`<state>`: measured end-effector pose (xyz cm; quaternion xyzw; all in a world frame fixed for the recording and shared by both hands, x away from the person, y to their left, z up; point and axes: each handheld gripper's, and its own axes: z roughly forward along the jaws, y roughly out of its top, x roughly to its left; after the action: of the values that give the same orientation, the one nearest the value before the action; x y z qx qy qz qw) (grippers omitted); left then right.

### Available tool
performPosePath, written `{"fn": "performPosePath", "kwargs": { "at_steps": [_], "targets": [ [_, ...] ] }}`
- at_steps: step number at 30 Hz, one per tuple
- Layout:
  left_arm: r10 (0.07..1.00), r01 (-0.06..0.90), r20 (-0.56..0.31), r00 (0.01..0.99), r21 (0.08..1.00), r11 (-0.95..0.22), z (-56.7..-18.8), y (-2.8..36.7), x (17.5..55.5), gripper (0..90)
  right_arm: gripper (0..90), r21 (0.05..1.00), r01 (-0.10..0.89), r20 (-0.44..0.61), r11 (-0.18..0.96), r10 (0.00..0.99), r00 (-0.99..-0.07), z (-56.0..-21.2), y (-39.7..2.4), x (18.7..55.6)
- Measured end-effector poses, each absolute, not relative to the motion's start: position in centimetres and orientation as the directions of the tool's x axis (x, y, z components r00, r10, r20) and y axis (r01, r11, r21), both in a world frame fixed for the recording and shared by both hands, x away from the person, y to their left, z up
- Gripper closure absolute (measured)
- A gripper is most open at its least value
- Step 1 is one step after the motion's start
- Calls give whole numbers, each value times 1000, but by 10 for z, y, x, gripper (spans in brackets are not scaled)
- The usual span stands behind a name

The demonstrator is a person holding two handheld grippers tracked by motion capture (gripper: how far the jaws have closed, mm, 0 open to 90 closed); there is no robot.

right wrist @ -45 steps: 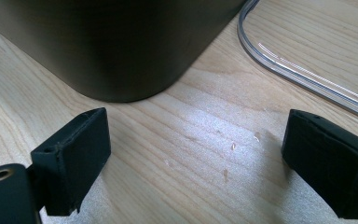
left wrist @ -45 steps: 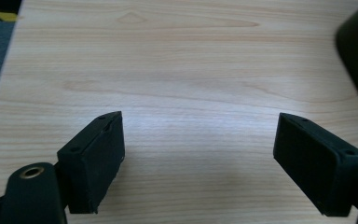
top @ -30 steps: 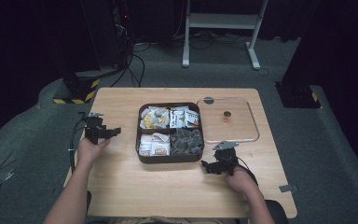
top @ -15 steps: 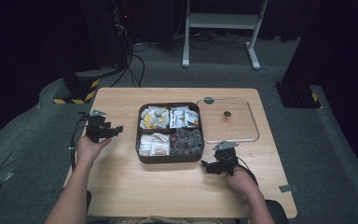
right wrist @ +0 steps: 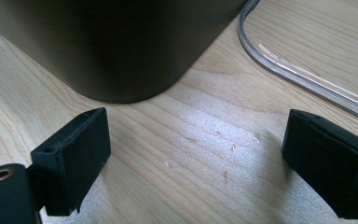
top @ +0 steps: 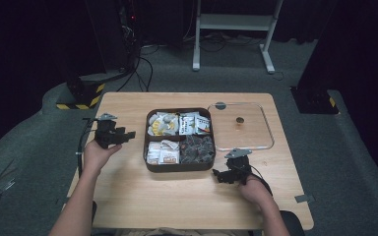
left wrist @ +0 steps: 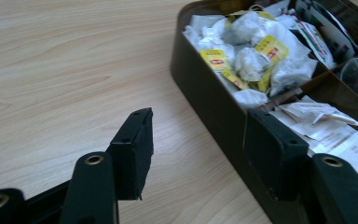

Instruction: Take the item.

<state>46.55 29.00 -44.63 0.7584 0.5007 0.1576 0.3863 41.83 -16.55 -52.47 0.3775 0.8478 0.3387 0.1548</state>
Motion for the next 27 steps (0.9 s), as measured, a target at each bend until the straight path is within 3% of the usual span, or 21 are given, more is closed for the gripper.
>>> {"fn": "performPosePath", "kwargs": {
  "at_steps": [16,27],
  "targets": [
    [807,578,-114,580,755,-309,-439,251,469,477,80,692,538,-7,481,750,-662,-525,-166,417],
    [768,566,-139,625,758,-324,-440,232,473,504,81,693,540,-11,479,755,-656,-525,-166,416]
  ]
}}
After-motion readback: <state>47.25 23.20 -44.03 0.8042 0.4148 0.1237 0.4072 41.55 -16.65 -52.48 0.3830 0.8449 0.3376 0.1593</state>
